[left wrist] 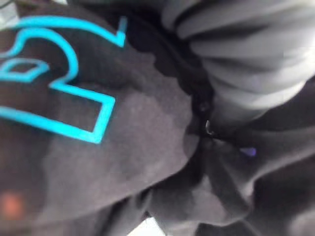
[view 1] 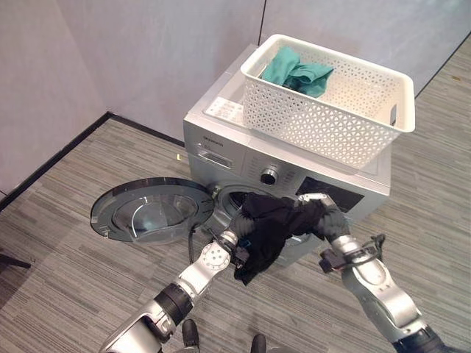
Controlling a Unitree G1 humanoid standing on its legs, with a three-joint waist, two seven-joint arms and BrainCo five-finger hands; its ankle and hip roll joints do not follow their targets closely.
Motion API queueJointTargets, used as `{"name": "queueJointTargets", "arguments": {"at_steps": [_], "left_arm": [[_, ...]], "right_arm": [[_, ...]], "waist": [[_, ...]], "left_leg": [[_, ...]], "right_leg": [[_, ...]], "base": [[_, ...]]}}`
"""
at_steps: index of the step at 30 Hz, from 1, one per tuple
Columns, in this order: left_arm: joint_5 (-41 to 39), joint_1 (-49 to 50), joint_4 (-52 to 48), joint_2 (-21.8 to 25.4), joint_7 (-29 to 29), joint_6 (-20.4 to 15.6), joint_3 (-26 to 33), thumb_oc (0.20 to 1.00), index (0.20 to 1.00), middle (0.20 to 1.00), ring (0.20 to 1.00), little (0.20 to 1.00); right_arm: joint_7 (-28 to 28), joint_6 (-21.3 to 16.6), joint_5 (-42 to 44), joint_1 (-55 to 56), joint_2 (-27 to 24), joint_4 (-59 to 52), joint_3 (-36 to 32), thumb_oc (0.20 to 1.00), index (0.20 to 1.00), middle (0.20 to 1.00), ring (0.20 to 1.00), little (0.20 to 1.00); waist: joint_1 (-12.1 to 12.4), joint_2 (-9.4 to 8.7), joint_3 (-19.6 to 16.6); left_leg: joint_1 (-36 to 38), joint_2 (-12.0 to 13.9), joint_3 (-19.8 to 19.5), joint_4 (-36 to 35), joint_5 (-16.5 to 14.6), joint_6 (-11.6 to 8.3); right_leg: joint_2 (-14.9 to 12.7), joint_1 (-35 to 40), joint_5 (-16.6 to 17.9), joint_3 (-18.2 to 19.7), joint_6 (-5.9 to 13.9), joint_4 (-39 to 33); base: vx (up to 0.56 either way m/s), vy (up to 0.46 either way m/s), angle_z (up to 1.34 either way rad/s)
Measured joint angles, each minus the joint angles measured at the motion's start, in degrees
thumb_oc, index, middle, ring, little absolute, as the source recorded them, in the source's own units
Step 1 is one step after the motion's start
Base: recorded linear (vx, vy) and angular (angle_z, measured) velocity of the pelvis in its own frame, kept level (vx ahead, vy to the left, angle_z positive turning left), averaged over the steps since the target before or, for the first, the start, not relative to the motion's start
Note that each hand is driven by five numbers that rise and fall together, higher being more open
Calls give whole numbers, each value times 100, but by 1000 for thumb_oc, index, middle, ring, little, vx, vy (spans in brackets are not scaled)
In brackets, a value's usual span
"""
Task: Grab the laundry basket,head to the washer,open it,put in the laundry and shut it.
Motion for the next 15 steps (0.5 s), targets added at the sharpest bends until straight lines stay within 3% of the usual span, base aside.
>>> {"name": "queueJointTargets", "arguments": {"at_steps": [10,15], "left_arm": [[-540,948,-23,130,-213,-38,225,200,200,200,200,200],[-557,1096,-41,195,-433,-41,488,200,200,200,200,200]], "right_arm": [[232,-1,-239,387,-100,-16,-476,1000,1000,1000,1000,1000],[766,-48,927,861,140,418,-946,1000,1000,1000,1000,1000]], "waist": [[-20,89,243],[10,93,307]], "left_leg": [[-24,-33,-12,0,-1,-1],[-88,-57,-47,-1,-4,1]], "right_leg": [[-31,-14,-1,-21,11,-1],[-46,-52,-14,-43,28,-1]], "base": [[1,0,1],[19,6,4]]}}
